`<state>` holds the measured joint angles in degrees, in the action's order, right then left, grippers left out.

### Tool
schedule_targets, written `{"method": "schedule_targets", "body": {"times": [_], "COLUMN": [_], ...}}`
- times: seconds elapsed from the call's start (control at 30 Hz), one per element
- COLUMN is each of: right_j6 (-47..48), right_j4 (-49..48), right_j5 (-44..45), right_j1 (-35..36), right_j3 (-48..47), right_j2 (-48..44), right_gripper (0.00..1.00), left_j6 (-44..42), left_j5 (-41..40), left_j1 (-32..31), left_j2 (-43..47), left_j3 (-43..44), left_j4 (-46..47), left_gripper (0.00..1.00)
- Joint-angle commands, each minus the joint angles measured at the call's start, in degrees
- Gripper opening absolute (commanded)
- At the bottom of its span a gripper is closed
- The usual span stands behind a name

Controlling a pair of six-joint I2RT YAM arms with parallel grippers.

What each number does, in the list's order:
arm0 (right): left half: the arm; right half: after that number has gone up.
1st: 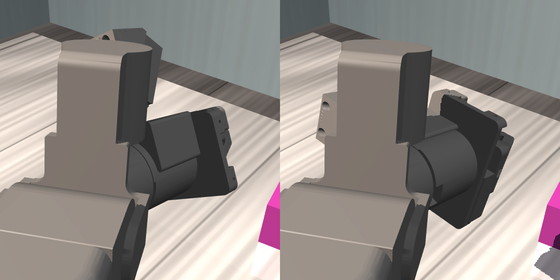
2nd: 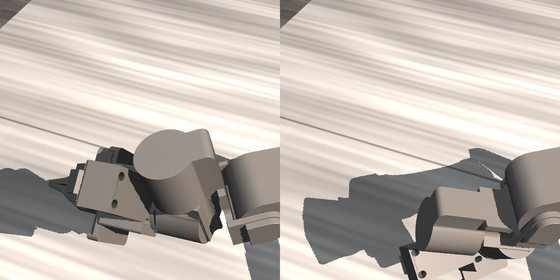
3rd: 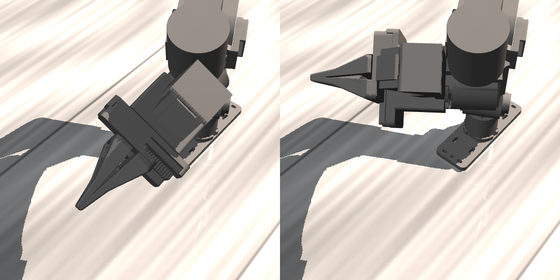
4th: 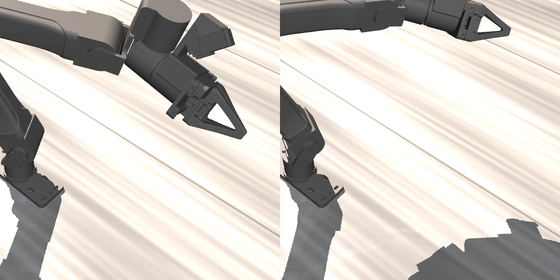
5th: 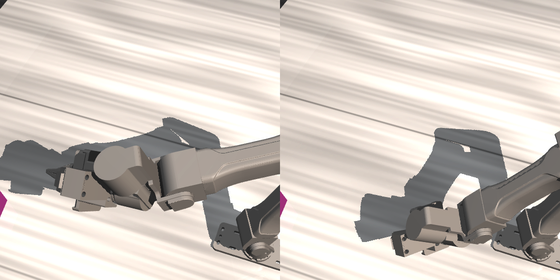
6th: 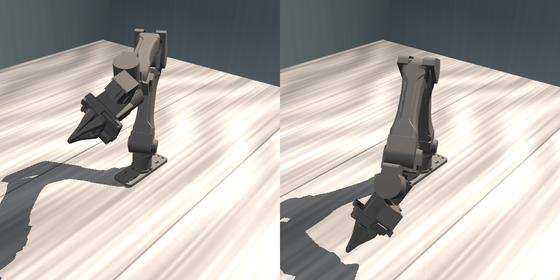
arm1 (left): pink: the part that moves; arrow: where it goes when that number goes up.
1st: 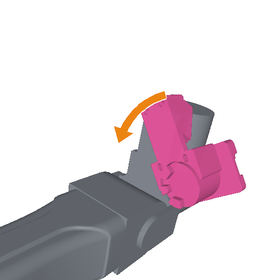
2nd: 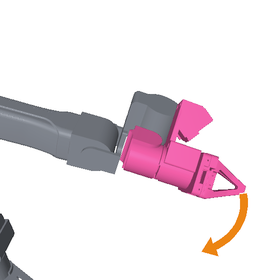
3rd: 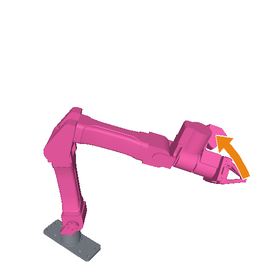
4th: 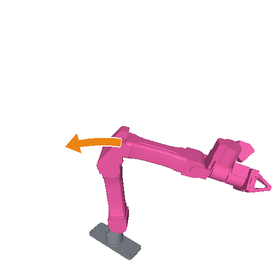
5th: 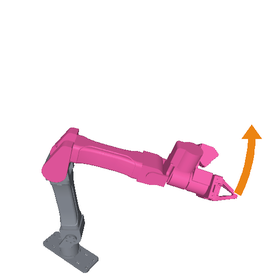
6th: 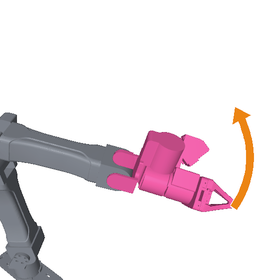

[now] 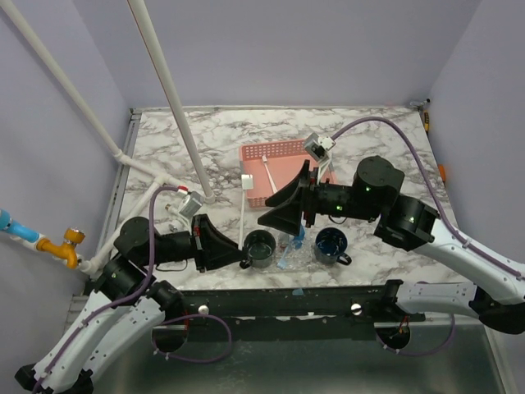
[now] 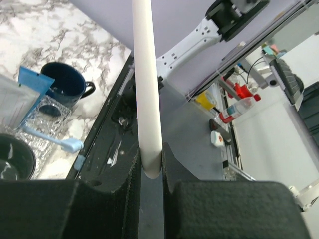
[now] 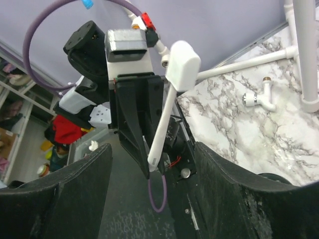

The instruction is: Prepare toiletry sets of a toothbrush and toothpaste on the tray

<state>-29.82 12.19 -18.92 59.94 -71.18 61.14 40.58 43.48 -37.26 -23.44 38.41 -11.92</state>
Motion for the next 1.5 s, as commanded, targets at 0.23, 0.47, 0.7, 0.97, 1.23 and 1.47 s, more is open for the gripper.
{"method": "schedule_targets", "body": {"times": [0.23,0.47,0.7,0.97,1.23,1.47], "right_j6": [8.68,10.9,11.2,11.28,10.45,9.59], "right_j4": [19.51,24.3,27.17,28.19,25.99,24.43], "right_j5": [-3.72,-7.3,-14.75,-18.49,-22.74,-25.63], "right_j1": [0.22,0.21,0.24,0.22,0.2,0.22], "right_j3": [-11.14,-15.48,-16.9,-16.84,-17.17,-16.11], "right_j2": [4.68,6.41,7.6,10.27,11.41,12.33], "right_gripper": [0.7,0.7,0.71,0.71,0.68,0.51], "left_j6": [-12.88,-18.49,-22.01,-21.51,-21.86,-22.1], "left_j5": [9.71,14.44,17.54,19.97,19.19,18.75], "left_j1": [-0.01,-0.05,-0.05,-1.13,-2.54,-2.67], "left_j2": [1.98,2.05,1.45,1.89,1.94,1.84], "left_j3": [4.26,5.74,6.57,5.91,5.88,5.94], "left_j4": [-20.61,-28.96,-33.9,-33.16,-34.04,-34.13], "left_gripper": [0.0,0.0,0.0,0.0,0.0,0.0]}}
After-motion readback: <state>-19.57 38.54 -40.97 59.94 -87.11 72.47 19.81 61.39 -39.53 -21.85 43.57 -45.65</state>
